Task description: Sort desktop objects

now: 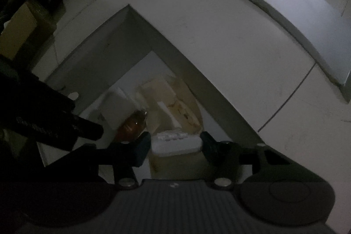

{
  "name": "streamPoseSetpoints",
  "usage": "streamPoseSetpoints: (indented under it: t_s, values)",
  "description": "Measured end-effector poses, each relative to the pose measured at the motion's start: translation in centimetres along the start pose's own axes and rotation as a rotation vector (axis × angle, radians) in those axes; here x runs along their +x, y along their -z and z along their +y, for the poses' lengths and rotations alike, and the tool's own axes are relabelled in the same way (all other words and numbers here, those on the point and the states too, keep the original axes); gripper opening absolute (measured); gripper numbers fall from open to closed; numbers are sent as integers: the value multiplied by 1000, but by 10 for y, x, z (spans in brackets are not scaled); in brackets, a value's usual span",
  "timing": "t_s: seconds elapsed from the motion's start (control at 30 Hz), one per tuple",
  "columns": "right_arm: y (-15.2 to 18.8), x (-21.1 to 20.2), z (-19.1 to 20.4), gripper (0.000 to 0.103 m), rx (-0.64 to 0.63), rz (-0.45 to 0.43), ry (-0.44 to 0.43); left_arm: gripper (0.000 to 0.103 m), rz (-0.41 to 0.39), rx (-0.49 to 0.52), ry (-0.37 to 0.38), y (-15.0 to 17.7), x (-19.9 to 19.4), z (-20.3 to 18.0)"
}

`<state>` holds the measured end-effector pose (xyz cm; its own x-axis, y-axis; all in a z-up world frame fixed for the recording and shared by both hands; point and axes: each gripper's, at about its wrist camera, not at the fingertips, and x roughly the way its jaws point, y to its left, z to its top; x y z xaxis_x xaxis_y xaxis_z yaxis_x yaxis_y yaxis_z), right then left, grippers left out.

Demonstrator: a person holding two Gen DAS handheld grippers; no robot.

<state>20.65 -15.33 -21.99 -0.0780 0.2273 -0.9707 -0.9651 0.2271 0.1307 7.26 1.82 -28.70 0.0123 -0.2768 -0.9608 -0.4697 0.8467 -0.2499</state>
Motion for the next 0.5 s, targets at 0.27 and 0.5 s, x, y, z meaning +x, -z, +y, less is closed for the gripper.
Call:
streamPoseSetpoints:
  t_s: [0.27, 0.5]
  values:
    - [5, -25, 11, 49, -38, -10, 16, 60, -2, 14, -4, 1, -2, -6]
    - [19, -84, 20, 49, -50, -58, 17, 60, -11, 7, -21, 1, -4, -6]
